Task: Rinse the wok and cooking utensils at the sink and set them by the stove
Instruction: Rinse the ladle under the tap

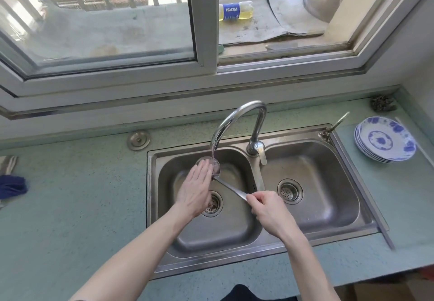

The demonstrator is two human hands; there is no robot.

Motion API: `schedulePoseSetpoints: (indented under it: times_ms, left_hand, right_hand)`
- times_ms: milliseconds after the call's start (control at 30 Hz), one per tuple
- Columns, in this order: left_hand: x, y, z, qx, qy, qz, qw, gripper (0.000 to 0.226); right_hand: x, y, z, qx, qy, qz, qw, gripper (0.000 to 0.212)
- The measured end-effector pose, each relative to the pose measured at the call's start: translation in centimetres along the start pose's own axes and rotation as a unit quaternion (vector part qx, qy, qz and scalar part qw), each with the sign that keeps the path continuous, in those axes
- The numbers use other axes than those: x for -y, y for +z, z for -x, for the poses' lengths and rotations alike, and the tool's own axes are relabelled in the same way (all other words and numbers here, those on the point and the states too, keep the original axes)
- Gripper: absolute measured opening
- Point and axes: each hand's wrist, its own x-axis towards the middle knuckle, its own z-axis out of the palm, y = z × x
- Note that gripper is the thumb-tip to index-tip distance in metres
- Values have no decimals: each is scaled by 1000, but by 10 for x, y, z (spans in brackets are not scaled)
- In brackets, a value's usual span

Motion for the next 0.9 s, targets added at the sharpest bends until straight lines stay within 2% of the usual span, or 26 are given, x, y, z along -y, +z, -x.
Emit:
schedulePoseSetpoints:
  times_ms: [133,267,333,433,500,633,733,833,900]
  left_hand:
    - [-7,-20,-11,21,-50,45,998,93]
    - [-26,-26,-11,9,-12,188,982,89]
    - [-24,-27,-10,-3,3,221,975,89]
    - [2,-20,-11,-2,59,132,989,91]
    - [18,-21,-11,0,66,52,996,94]
    - [9,-33,-11,29,-8,13,999,97]
    - [-17,-40,-14,38,-89,128,987,99]
    - [-38,-43,-17,40,-114,232,965,94]
    - [-40,-44,-16,32,-108,250,962,92]
  right_hand:
    - [11,7,0,-14,-5,-10,1000,47]
    - [15,11,2,-49,-4,-15,999,45]
    - [13,12,3,-50,3,-19,999,45]
    - [9,9,4,-29,13,-23,999,43]
    - [10,8,4,-10,18,-29,999,41]
    - [18,13,6,-29,-6,-40,999,41]
    - [23,24,8,-51,-13,-32,998,41]
    - [23,33,11,-65,-2,-48,997,41]
    - [21,34,13,-69,0,-52,996,40]
